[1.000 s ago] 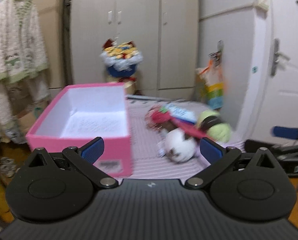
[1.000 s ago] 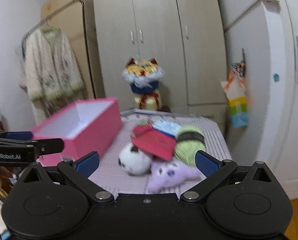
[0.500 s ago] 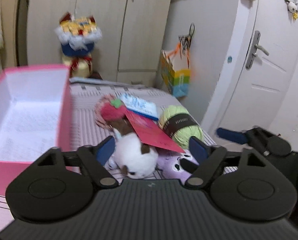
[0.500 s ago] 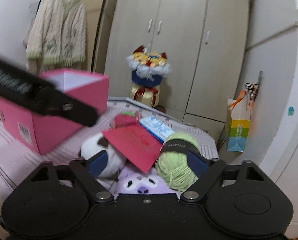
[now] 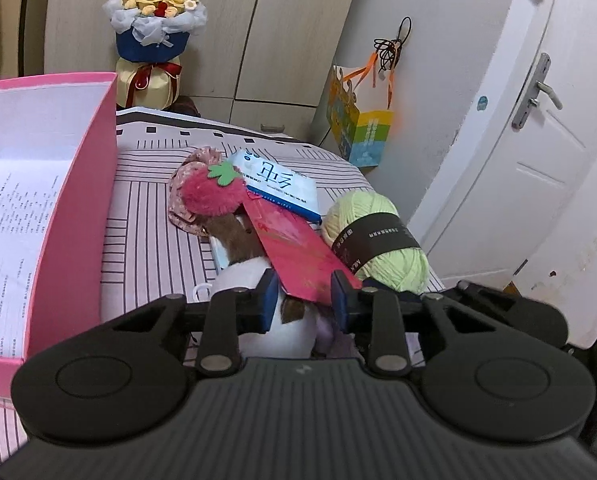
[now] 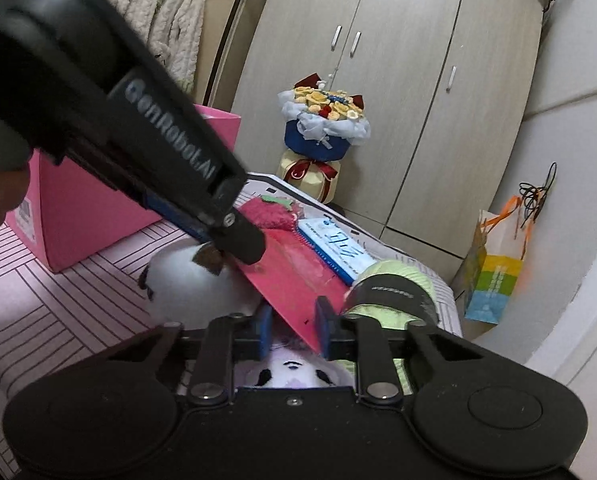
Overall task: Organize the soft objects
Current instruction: 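Reach the right gripper to the red envelope and close on it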
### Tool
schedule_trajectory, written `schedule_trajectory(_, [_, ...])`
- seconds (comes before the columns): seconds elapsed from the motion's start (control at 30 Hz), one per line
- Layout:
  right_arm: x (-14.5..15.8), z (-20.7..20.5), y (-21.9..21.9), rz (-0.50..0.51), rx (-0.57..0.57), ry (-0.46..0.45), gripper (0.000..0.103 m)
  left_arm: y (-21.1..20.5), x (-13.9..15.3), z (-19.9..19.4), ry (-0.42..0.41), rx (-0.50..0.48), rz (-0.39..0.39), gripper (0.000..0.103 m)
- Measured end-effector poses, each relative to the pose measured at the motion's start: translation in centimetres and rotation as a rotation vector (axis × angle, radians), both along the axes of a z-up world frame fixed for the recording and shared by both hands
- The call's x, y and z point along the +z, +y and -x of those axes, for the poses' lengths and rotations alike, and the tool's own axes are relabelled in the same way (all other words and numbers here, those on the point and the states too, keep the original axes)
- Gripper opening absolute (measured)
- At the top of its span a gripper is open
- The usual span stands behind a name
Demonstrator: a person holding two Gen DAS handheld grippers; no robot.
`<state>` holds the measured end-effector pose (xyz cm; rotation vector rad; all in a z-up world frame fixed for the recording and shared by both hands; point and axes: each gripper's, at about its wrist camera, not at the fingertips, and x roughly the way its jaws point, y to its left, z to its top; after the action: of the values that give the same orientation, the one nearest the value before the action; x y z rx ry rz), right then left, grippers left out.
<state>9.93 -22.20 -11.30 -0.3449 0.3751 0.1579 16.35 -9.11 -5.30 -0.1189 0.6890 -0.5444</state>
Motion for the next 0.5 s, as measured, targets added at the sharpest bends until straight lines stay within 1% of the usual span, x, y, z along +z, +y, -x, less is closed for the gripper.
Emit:
schedule_trajectory(0.1, [-0.4,-0.2,0.2,0.013,0.003,-0.016,0.019,0.0,-0.2,-0.2,0.007,0.024,0.008,0.028])
schedule_trajectory(0.23, [-0.6,0.3,0.6,0.007,0.013,-0.03,0.014,-0.1,-0.3,-0.3,0.032,0.059,0.045,0.028])
schedule_trajectory(0.33, [-0.6,0.6,1.0,0.014,0.019,-0.044,0.011,-0.3,-0.3,-0.5,0.041,0.079,0.065,0.031])
schedule_trajectory(0.4, [-0.6,0.7,1.1,0.006,0.014,-0.049,0.011,-0.4,-0.2,-0.4,0.019,0.09,0.067,0.03])
schedule_trajectory(0.43, [-0.6,0.7,1.1,-0.002,0.011,-0.05,0.011,-0.6,-0.2,-0.4,0.013,0.096,0.056,0.029])
schedule_trajectory(0.47, [-0.6,0.7,1.0,-0.011,0.008,-0.049,0.011,-0.7,-0.3,-0.3,0.006,0.098,0.051,0.024])
schedule_trajectory(0.5, [-0.6,0.6,0.9,-0.018,0.006,-0.047,0.011,-0.8,-0.3,-0.2,-0.005,0.096,0.05,0.021])
